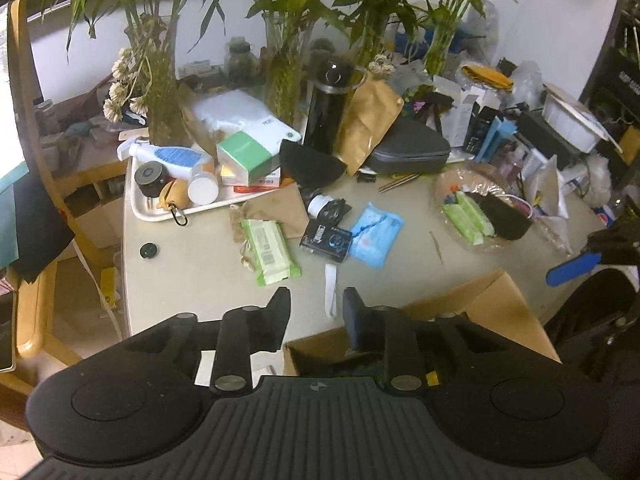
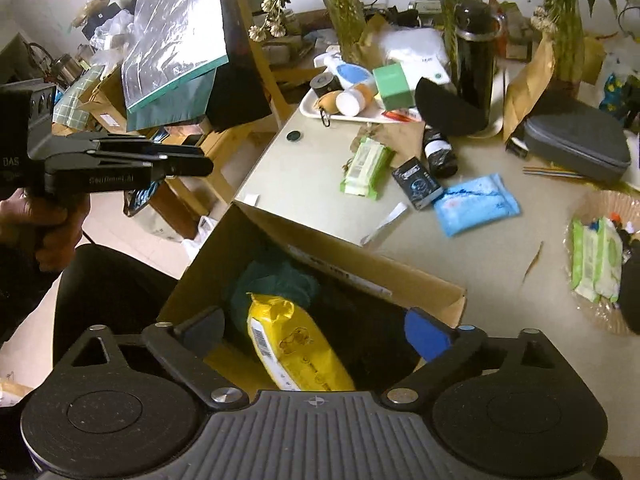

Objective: Organize soft objects
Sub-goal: 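Lower the yellow pack into the box and open the right tool while the left tool carries the green pack, then withdraw the open right tool from the cardboard box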

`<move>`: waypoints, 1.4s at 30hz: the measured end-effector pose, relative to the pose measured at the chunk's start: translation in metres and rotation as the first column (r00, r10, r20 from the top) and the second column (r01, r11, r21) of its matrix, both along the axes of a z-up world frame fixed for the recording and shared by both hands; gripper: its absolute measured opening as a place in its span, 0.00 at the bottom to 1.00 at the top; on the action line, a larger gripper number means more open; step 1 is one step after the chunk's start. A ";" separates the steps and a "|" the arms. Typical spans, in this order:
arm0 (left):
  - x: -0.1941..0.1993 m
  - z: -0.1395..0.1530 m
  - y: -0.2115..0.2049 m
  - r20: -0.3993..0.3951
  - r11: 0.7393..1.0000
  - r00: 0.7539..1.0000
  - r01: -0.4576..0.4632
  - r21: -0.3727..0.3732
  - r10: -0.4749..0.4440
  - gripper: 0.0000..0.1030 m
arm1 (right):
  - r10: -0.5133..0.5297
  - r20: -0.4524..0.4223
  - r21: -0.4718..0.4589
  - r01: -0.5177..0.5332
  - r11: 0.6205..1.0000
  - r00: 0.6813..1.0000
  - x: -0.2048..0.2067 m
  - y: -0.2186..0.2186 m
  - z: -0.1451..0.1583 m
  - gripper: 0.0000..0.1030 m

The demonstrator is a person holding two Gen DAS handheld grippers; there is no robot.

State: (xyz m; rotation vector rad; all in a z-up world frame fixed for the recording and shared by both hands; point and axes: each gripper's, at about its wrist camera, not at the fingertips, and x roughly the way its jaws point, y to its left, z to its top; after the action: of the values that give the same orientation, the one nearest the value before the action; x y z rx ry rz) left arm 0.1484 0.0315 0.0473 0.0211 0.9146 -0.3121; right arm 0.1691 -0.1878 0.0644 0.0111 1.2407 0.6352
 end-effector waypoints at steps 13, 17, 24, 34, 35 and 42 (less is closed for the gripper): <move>0.005 -0.012 -0.003 0.000 0.999 1.000 0.000 0.038 0.000 0.56 | -0.114 0.062 0.014 0.113 0.993 0.992 0.007 -0.024 -0.013 1.00; 0.008 -0.017 -0.002 -0.006 0.999 1.000 -0.005 0.035 0.005 0.56 | -0.172 0.069 -0.024 0.174 0.984 0.983 0.014 -0.034 -0.027 0.92; 0.015 -0.023 0.000 -0.008 1.000 1.000 -0.015 0.027 0.015 0.56 | -0.237 -0.003 -0.187 0.232 0.955 0.972 0.030 -0.039 -0.075 0.26; 0.050 -0.048 0.004 -0.039 0.998 0.998 -0.039 0.043 0.041 0.56 | -0.207 0.079 -0.158 0.217 0.963 0.975 0.041 -0.038 -0.087 0.17; 0.056 -0.052 0.005 -0.045 0.998 0.998 -0.041 0.041 0.043 0.56 | -0.197 0.075 -0.140 0.206 0.968 0.977 0.043 -0.040 -0.086 0.22; 0.101 -0.082 0.004 -0.066 0.999 0.998 0.005 0.045 -0.002 0.56 | -0.182 0.135 0.098 0.169 0.981 0.974 0.060 -0.060 -0.064 0.91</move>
State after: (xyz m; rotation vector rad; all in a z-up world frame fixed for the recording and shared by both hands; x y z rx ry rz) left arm 0.2496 0.0350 -0.0351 0.0541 0.9867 -0.2972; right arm 0.2291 -0.2475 -0.0001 0.1436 1.0598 0.5254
